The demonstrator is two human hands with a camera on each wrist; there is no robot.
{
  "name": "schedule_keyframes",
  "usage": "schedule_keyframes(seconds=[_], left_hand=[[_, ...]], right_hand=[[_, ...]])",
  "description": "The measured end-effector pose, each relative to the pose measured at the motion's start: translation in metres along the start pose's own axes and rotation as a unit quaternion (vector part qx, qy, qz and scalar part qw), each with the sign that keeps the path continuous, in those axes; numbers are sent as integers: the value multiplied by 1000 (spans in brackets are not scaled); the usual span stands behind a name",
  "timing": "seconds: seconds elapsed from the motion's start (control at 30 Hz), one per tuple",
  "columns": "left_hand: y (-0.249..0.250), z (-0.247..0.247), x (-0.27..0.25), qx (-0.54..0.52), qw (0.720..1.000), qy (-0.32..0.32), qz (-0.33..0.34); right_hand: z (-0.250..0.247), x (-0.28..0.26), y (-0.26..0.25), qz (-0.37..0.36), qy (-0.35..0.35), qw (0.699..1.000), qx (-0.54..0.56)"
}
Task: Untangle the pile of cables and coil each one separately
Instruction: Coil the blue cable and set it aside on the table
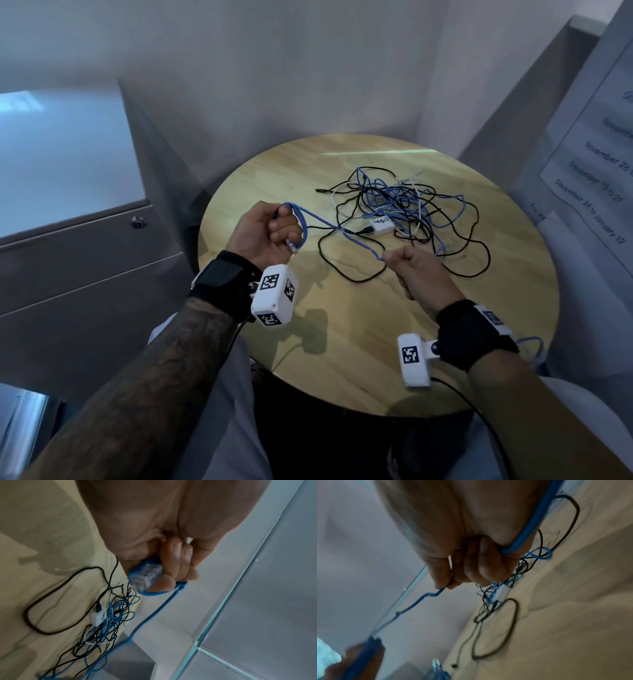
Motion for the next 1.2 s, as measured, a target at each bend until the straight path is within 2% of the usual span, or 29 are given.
schedule_keyframes(seconds=[0.07, 0.13, 0.3, 0.4, 0.47, 0.57, 0.63, 0.7, 0.73, 0.77, 0.83, 0.9, 1.03, 1.13, 1.2], left_hand=[[-3, 0, -1, -12, 1000, -4, -3], [-6, 3, -1, -26, 1000, -8, 12], [-7, 5, 2, -64, 993, 17, 96], [-9, 2, 8, -20, 993, 9, 118], [-13, 1, 11, 73, 988, 24, 136], [-24, 3, 12, 275, 945, 55, 170], [-34, 8, 10, 418, 890, 53, 172], [-48, 15, 7, 541, 828, 21, 148], [-56, 19, 5, 572, 811, 2, 125], [-63, 23, 3, 574, 814, -14, 93], [-75, 29, 1, 522, 852, -35, 24], [-80, 33, 0, 459, 887, -54, -16], [-79, 36, -2, 340, 930, -115, -78], [-72, 34, -4, 192, 969, -138, -77], [-62, 32, -3, 85, 985, -144, -36]], right_hand=[[8, -3, 1, 3, -5, 997, -73], [18, -6, 3, -1, -16, 995, -97], [52, -17, 14, -6, -116, 978, -172], [65, -27, -6, -72, -161, 965, -194], [68, -34, -22, -131, -167, 958, -191], [54, -36, -44, -164, -119, 975, -94], [38, -34, -54, -184, -76, 979, -47], [24, -31, -59, -202, -44, 977, -46], [19, -29, -59, -204, -28, 977, -51], [15, -26, -57, -206, -9, 977, -60], [11, -19, -51, -207, 29, 975, -81], [9, -13, -45, -198, 54, 975, -78], [15, -5, -33, -164, 48, 984, -52], [30, -9, -27, -139, 7, 990, -14], [43, -14, -20, -125, -32, 991, -35]])
Point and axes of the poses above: each hand's wrist, its own x-axis towards the middle knuckle, its own z-axis out of the palm, y = z × x, the point moved 2 cm from there along x, towards the middle knuckle, and after that the axes turned 6 degrees about -z, right-handed, at the moved point
